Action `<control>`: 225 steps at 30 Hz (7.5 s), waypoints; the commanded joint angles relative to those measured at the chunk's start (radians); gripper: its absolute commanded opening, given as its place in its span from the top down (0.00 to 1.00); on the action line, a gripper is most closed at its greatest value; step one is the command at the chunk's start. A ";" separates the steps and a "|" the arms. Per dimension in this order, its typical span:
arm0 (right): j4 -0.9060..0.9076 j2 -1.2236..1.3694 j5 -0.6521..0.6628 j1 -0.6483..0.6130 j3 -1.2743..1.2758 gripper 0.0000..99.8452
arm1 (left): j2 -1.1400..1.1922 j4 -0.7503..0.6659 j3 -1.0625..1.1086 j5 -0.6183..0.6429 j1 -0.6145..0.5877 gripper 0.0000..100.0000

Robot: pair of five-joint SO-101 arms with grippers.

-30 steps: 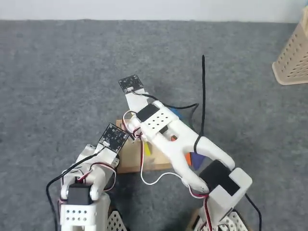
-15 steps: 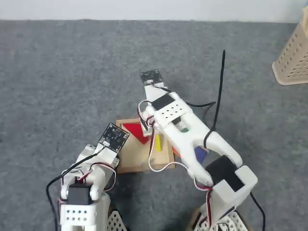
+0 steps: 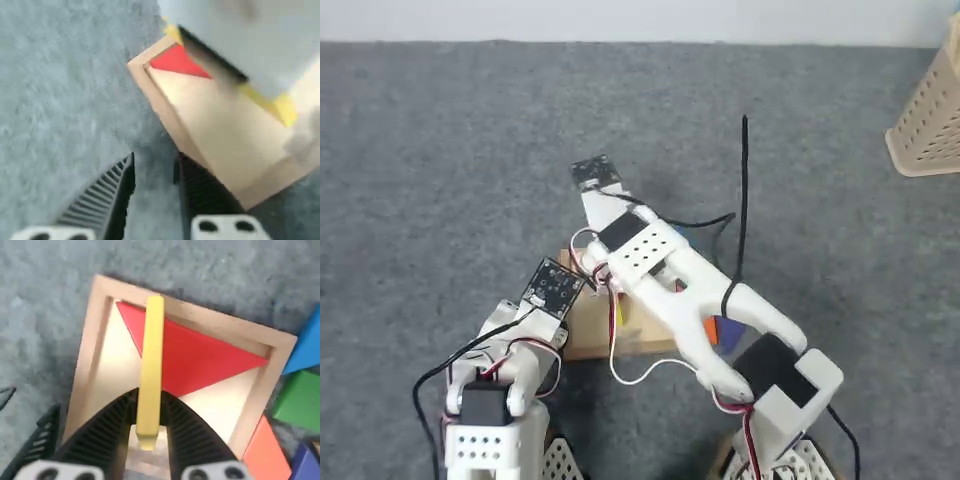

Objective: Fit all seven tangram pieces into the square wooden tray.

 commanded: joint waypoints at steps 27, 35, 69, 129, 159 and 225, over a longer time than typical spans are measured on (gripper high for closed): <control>0.048 -0.044 -0.101 0.097 -0.060 0.80 | -0.021 -0.002 -0.012 0.009 -0.003 0.88; 0.108 -0.102 0.132 0.104 -0.075 0.85 | -0.021 -0.002 -0.012 0.009 -0.003 0.88; -0.351 -0.197 0.454 0.130 0.344 0.99 | -0.021 -0.002 -0.012 0.009 -0.003 0.88; -0.108 -0.021 0.275 0.375 0.057 0.93 | -0.021 -0.002 -0.012 0.009 -0.003 0.88; 0.091 -0.446 0.480 0.417 0.204 0.92 | -0.021 -0.002 -0.012 0.009 -0.003 0.88; -0.091 -0.374 0.520 0.702 0.569 0.78 | -0.021 -0.002 -0.012 0.009 -0.002 0.88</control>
